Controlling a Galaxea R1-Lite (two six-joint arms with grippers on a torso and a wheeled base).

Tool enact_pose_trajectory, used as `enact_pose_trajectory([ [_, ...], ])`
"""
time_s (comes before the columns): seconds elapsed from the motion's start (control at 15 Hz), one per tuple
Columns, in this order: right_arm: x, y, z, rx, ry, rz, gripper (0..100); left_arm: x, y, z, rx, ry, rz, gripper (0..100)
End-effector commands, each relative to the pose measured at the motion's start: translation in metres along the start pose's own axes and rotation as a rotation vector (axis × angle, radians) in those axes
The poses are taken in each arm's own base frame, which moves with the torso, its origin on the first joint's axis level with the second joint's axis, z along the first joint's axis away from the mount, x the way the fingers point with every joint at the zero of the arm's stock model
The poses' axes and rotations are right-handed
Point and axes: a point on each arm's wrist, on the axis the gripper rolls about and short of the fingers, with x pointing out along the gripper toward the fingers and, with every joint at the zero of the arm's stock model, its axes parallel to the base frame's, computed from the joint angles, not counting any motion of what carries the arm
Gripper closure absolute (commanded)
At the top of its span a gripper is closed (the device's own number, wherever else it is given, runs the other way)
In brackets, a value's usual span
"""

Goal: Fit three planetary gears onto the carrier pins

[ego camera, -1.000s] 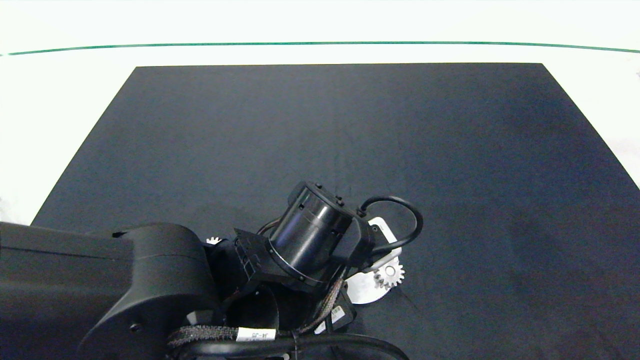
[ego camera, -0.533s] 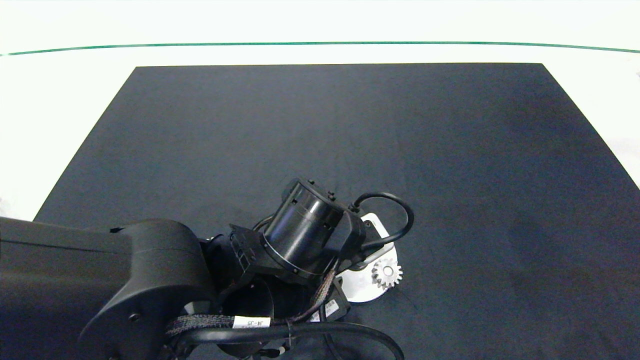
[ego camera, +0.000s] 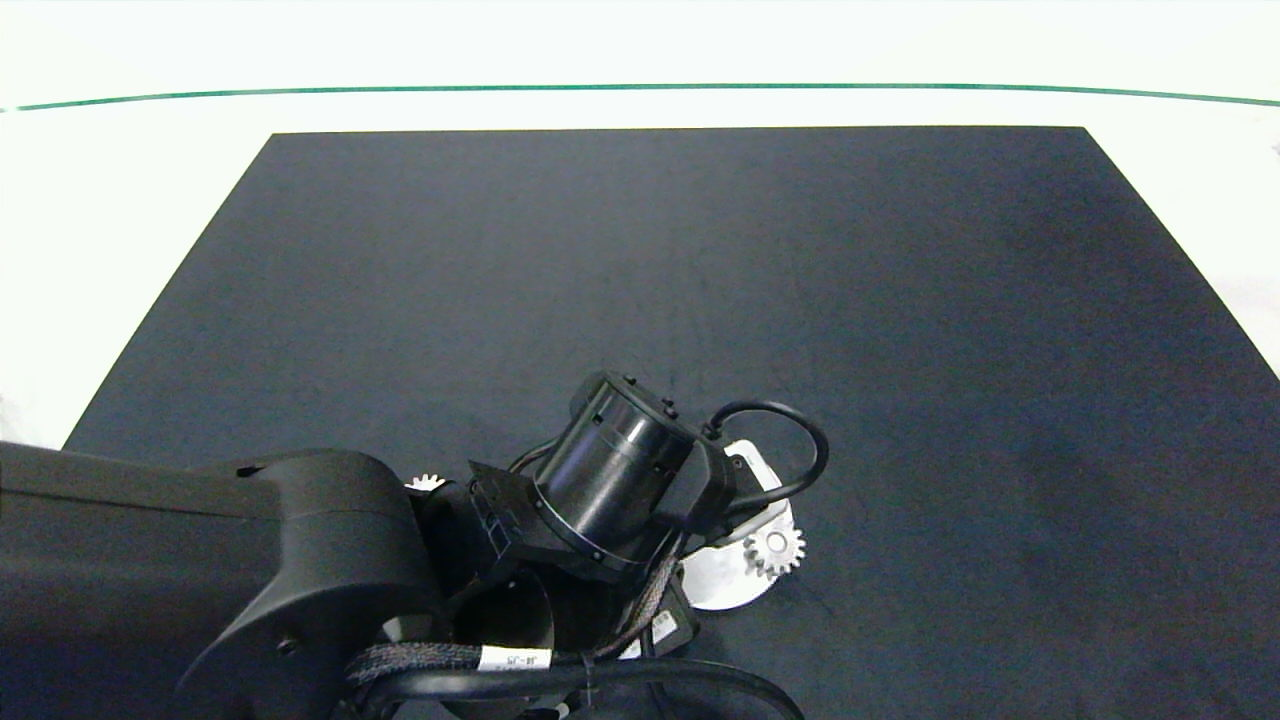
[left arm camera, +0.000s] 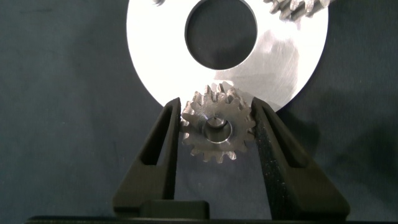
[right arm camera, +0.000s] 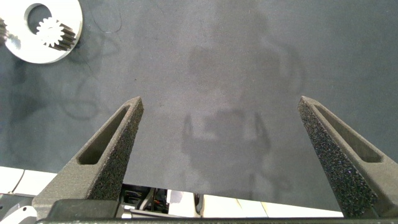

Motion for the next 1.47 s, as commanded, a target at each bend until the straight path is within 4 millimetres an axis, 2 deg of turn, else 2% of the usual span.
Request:
enact_pose_trajectory([
  [0.07, 0.000, 0.000, 0.000, -0.001, 0.003, -0.001, 0, 0.000, 0.002, 0.002, -0.006, -0.005, 0.008, 0],
  [0.2, 0.000, 0.000, 0.000, -0.001, 0.003, -0.001, 0, -0.004, 0.007, 0.005, -0.020, -0.022, 0.019, 0],
  [0.33, 0.000, 0.000, -0.001, -0.001, 0.004, -0.002, 0, -0.013, 0.020, 0.002, -0.046, -0.028, 0.045, 0],
  [0.6, 0.000, 0.000, -0.003, 0.009, 0.005, -0.002, 0, -0.028, 0.040, -0.023, -0.090, 0.052, 0.071, 0],
  [0.8, -0.001, -0.002, -0.006, 0.013, 0.002, -0.003, 0, -0.036, 0.063, -0.049, -0.148, 0.102, 0.135, 0],
  [1.13, -0.001, -0.001, -0.006, 0.013, 0.002, -0.003, 0, -0.053, 0.079, -0.090, -0.217, 0.183, 0.206, 0],
  [1.33, -0.002, -0.002, -0.006, 0.016, -0.001, -0.004, 0, -0.052, 0.087, -0.104, -0.260, 0.226, 0.230, 0],
  [1.47, -0.002, -0.002, -0.006, 0.016, -0.001, -0.004, 0, -0.050, 0.090, -0.105, -0.290, 0.230, 0.237, 0],
])
